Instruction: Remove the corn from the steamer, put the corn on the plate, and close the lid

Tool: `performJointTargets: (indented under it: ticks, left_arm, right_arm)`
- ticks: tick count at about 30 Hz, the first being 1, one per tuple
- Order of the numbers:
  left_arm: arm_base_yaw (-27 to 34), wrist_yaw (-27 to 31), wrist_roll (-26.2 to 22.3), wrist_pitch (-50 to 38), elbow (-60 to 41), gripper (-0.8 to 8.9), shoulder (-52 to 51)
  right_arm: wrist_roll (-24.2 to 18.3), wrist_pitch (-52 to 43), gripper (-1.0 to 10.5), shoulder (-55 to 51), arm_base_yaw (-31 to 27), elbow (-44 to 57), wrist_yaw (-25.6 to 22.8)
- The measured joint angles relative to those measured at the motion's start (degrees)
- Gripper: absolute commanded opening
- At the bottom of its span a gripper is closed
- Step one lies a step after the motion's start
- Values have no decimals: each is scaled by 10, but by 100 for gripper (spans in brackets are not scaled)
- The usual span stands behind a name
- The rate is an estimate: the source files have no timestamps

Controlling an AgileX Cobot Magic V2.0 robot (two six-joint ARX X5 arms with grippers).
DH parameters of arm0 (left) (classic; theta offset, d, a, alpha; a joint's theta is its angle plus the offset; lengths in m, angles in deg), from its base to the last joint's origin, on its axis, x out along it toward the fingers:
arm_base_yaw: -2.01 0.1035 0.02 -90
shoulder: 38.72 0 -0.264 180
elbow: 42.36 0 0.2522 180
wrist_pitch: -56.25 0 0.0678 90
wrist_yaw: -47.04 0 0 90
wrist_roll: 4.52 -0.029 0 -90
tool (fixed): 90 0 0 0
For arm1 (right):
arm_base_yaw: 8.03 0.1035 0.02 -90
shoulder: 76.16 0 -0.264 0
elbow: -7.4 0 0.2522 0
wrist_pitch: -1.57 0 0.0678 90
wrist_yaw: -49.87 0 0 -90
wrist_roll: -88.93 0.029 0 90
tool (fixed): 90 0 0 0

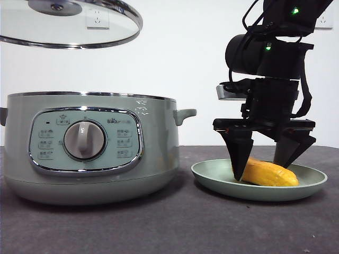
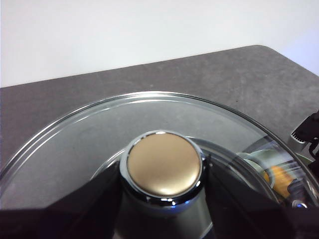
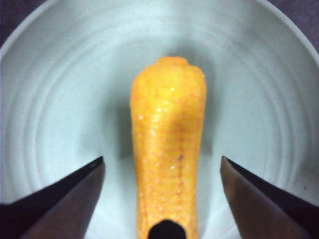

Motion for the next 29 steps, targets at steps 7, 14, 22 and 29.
performJointTargets:
  ticks: [7, 14, 22, 29]
  left_arm:
    - [0, -31, 3, -12, 0, -9, 42]
    - [0, -49, 11, -38, 0, -9, 101]
    - [-4, -56, 15, -73, 0, -9, 155]
    - [-13, -52, 14, -73, 0, -9, 193]
  right_arm:
    - [3, 25, 410, -55, 0, 2, 0]
    - [4, 42, 410, -159, 0, 2, -1]
    - [6, 64, 409, -260, 0, 2, -2]
    - [6, 83, 409, -307, 0, 2, -31]
